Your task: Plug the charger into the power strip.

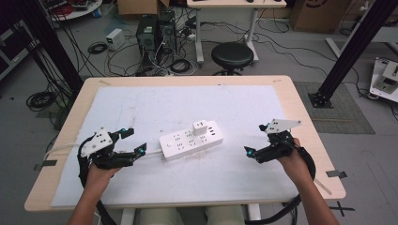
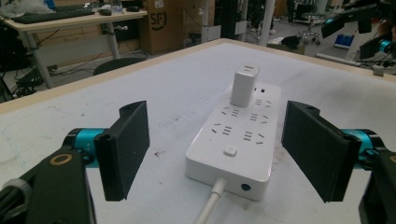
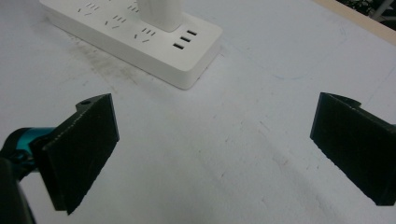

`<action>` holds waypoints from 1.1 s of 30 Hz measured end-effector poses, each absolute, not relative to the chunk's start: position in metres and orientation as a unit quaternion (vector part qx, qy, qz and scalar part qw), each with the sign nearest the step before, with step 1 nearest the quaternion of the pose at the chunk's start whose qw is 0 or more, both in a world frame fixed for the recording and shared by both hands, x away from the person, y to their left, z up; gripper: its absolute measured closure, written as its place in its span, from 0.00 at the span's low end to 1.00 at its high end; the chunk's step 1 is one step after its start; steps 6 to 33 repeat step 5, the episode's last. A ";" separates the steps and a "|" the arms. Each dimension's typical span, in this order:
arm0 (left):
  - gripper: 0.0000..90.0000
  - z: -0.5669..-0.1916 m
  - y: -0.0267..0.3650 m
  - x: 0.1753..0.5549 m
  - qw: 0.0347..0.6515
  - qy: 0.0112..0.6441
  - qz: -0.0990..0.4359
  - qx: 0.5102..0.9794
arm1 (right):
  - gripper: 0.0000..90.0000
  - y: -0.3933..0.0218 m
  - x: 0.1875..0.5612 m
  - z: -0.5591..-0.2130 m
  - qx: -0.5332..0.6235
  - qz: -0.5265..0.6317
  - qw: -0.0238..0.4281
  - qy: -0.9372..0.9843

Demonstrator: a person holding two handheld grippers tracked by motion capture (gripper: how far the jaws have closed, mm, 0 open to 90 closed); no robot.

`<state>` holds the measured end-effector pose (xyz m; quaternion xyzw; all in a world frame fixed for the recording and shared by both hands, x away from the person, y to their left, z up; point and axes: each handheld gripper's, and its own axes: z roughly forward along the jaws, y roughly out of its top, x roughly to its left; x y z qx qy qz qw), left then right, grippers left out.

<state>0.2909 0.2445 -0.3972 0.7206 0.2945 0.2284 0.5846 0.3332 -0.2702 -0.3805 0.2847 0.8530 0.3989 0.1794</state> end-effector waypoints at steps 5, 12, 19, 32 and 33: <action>0.26 -0.396 0.243 0.291 0.586 0.293 0.228 0.720 | 0.01 -0.274 0.329 -0.386 0.296 0.404 0.179 0.847; 0.26 -0.396 0.243 0.291 0.586 0.293 0.228 0.720 | 0.01 -0.274 0.329 -0.386 0.296 0.404 0.179 0.847; 0.26 -0.396 0.243 0.291 0.586 0.293 0.228 0.720 | 0.01 -0.274 0.329 -0.386 0.296 0.404 0.179 0.847; 0.26 -0.396 0.243 0.291 0.586 0.293 0.228 0.720 | 0.01 -0.274 0.329 -0.386 0.296 0.404 0.179 0.847; 0.26 -0.396 0.243 0.291 0.586 0.293 0.228 0.720 | 0.01 -0.274 0.329 -0.386 0.296 0.404 0.179 0.847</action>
